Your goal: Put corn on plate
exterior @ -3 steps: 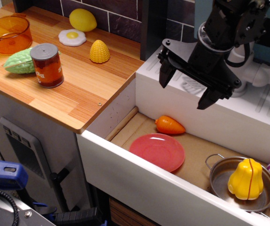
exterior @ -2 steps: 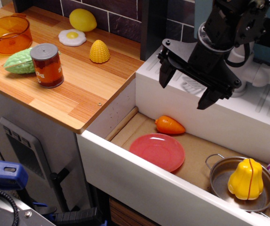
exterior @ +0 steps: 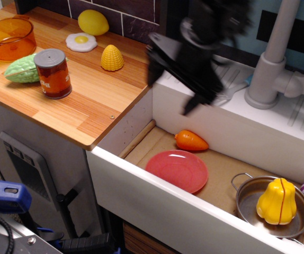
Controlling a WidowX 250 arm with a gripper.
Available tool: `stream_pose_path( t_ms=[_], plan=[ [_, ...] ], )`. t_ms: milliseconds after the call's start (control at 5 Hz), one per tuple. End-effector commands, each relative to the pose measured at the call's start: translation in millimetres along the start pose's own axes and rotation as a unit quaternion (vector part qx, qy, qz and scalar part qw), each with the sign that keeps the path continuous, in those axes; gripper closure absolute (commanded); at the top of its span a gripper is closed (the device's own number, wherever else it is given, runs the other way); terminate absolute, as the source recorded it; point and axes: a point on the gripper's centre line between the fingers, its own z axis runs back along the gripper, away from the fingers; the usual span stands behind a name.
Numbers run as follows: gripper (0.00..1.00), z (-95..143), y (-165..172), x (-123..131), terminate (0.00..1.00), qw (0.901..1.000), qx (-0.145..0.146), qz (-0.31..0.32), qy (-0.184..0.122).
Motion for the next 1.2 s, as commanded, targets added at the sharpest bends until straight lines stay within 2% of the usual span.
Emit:
stream_pose_path(
  t_ms=[0, 200, 400, 600, 800, 1000],
  plan=[
    [0.0, -4.4, 70.3, -1.0, 0.0, 0.9989, 0.004, -0.034, -0.033],
    [0.0, -6.0, 107.7, 8.3, 0.0, 0.9967, -0.002, -0.065, -0.048],
    [0.0, -1.1, 116.4, 13.8, 0.0, 0.9965, -0.008, -0.036, -0.075],
    [0.0, -4.1, 118.1, 20.2, 0.0, 0.9915, 0.039, -0.01, -0.124],
    [0.0, -20.6, 127.4, 30.7, 0.0, 0.9931, -0.003, -0.01, -0.117],
    [0.0, -27.9, 127.1, 35.0, 0.0, 0.9917, 0.015, 0.003, -0.128]
  ],
)
